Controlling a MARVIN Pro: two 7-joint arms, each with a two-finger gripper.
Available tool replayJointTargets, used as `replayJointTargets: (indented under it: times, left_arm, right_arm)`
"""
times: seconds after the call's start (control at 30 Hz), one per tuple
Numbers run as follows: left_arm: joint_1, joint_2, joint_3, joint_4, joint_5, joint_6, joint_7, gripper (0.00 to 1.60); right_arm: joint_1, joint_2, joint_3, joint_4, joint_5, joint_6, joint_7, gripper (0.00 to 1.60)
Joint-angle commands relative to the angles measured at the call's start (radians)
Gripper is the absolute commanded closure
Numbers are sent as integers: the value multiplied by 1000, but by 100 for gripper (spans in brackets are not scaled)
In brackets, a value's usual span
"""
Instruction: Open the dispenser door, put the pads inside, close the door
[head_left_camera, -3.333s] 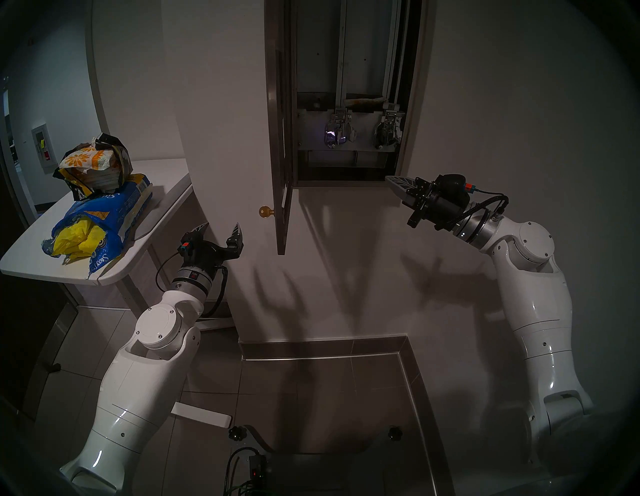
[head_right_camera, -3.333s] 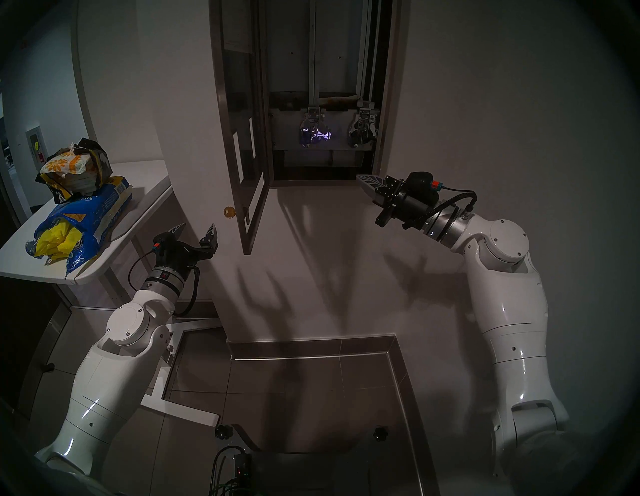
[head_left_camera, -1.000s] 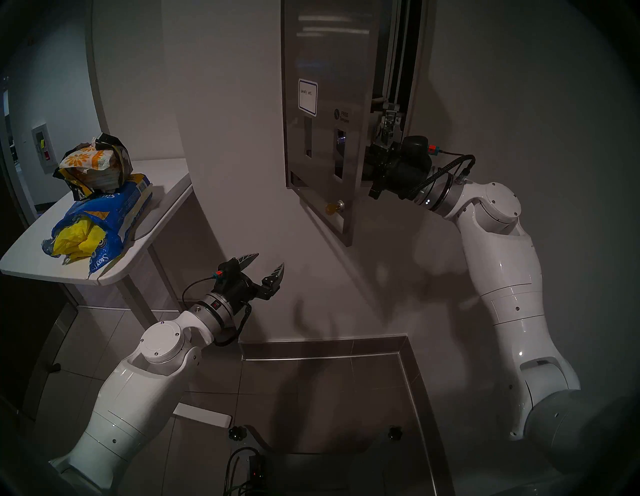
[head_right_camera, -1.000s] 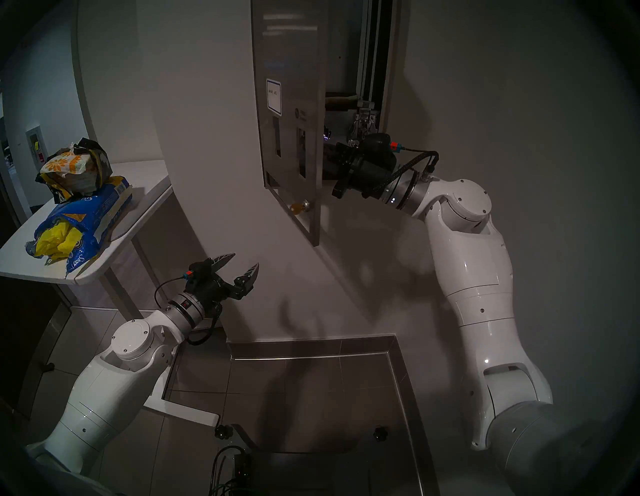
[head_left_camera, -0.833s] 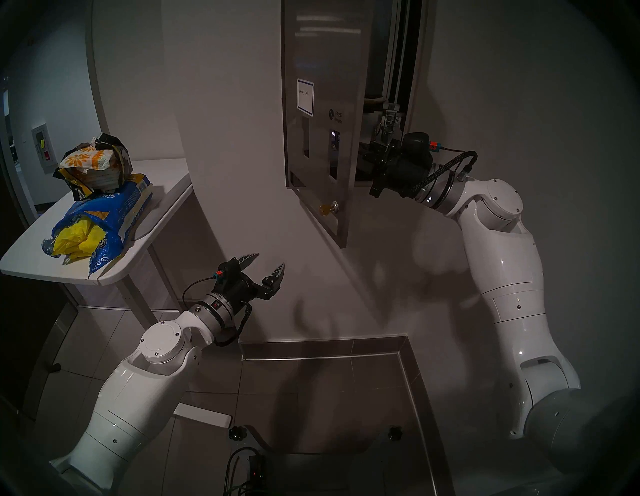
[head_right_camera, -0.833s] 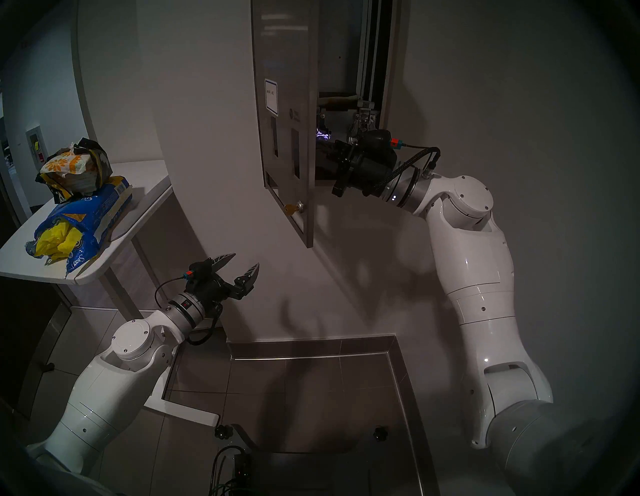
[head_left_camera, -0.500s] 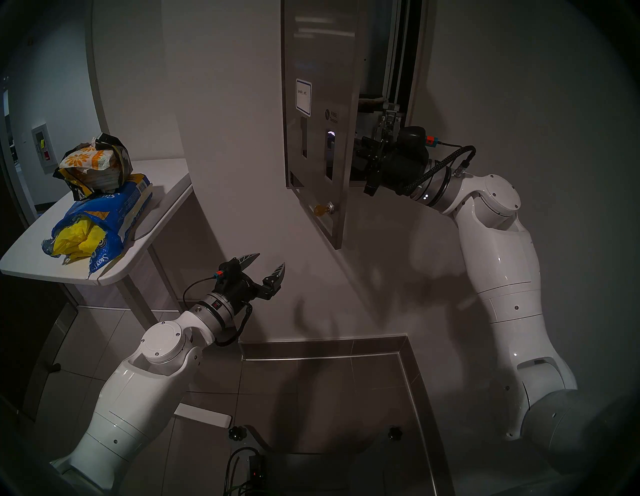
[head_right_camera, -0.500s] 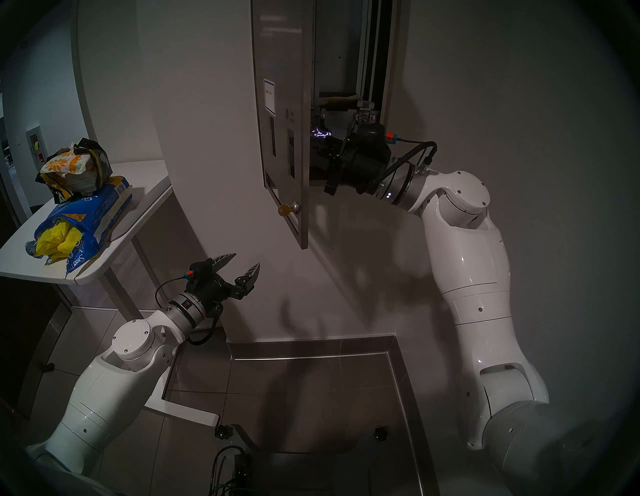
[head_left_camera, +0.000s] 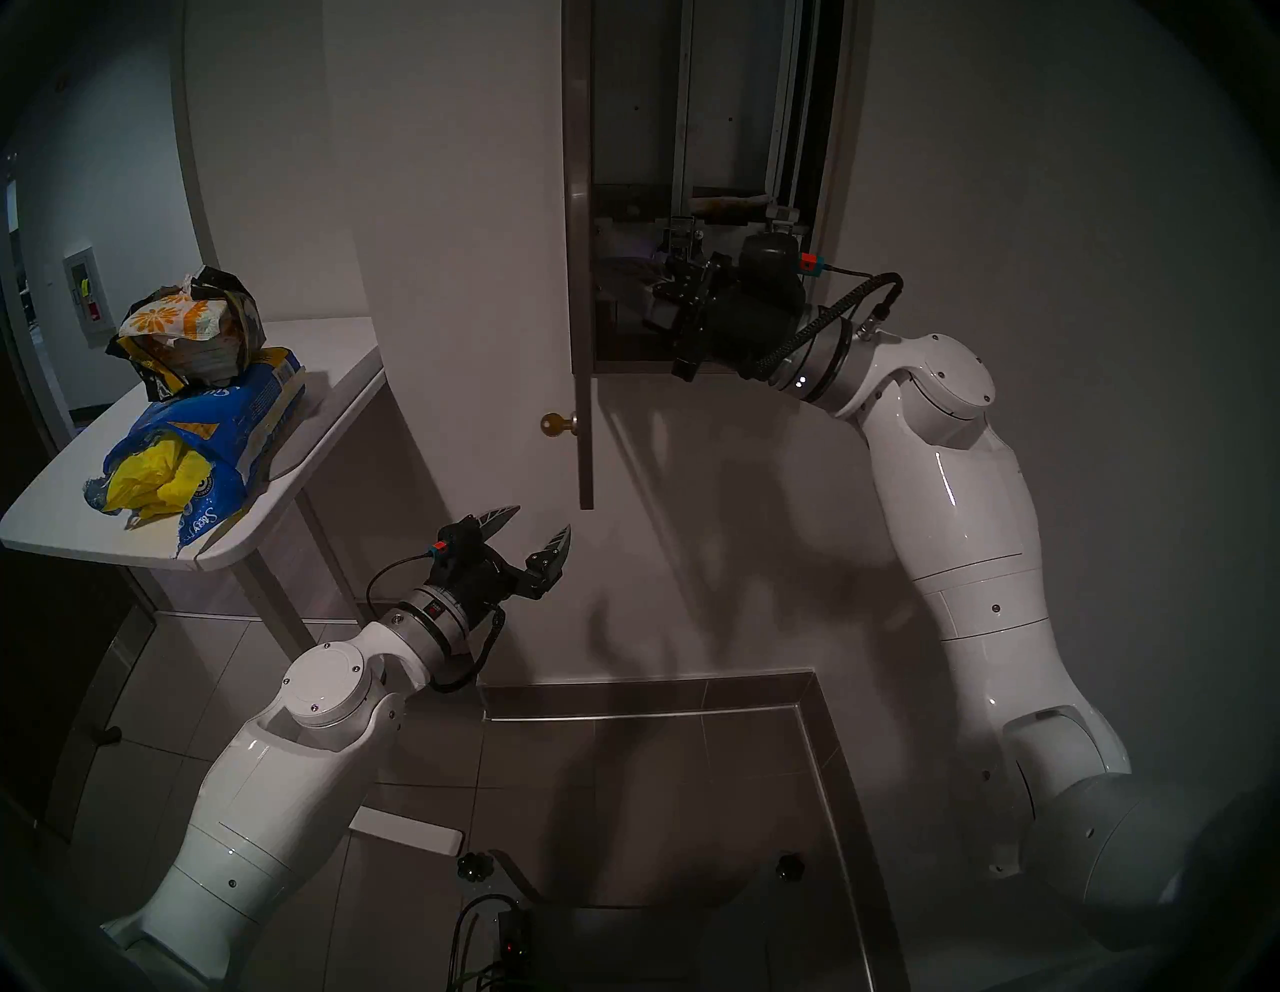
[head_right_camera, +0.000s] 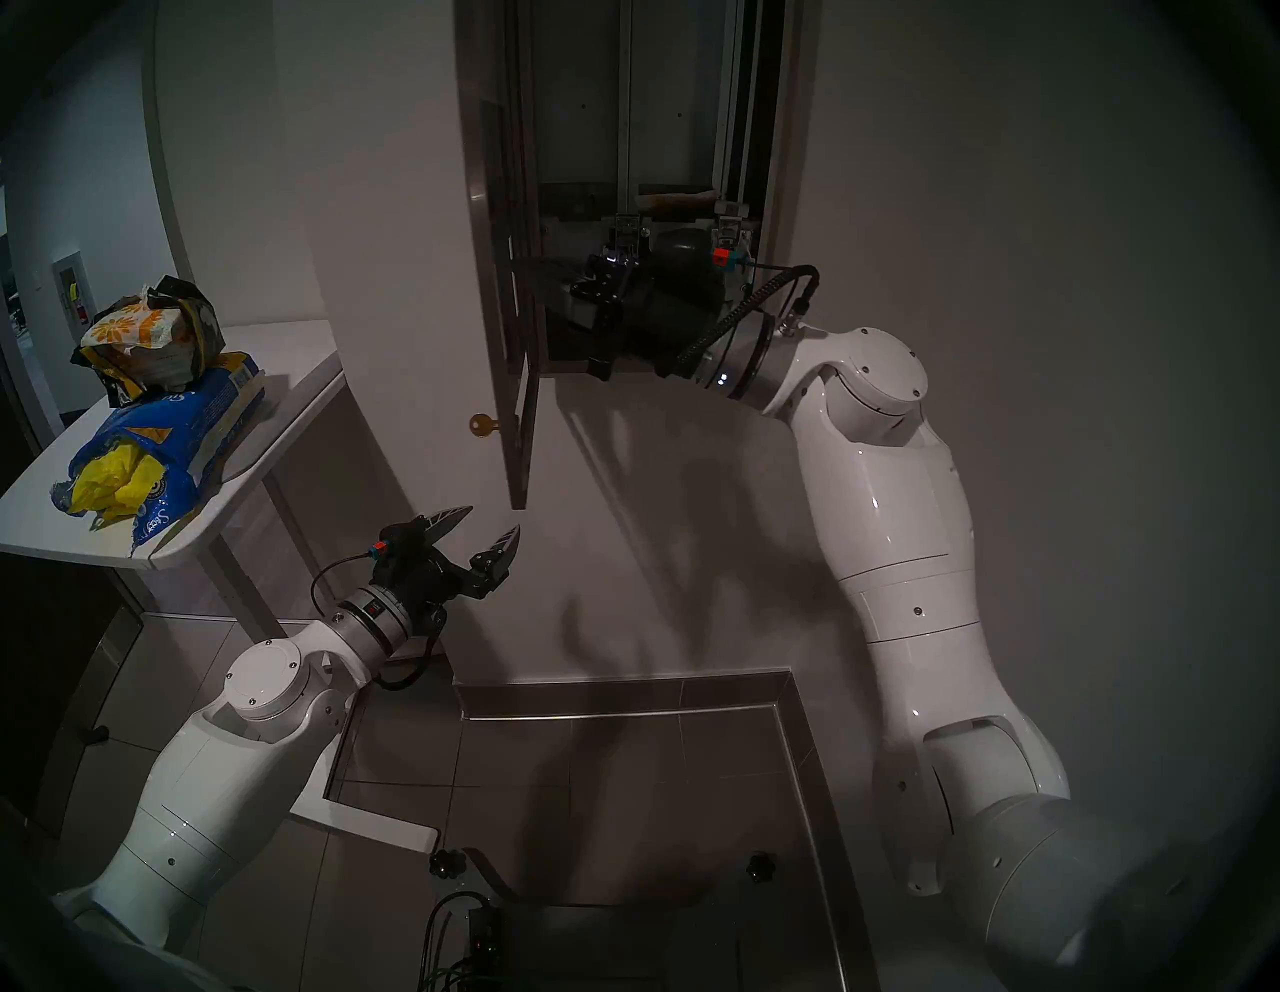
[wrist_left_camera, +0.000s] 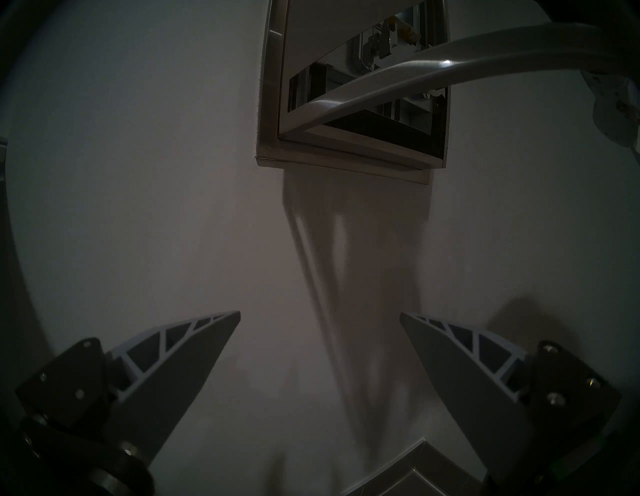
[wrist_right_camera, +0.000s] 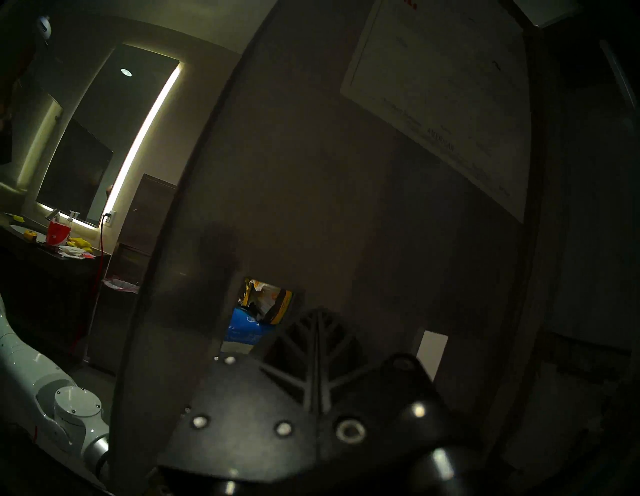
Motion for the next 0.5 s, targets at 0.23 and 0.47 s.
replayJointTargets:
  times: [0.23, 0.47]
  left_arm:
    - [-26, -1, -15, -26, 0, -14, -1, 0]
    - [-26, -1, -16, -26, 1, -13, -2, 0]
  right_arm:
    - [96, -126, -53, 16, -51, -72, -122, 160]
    - [156, -183, -90, 77, -91, -96, -177, 160]
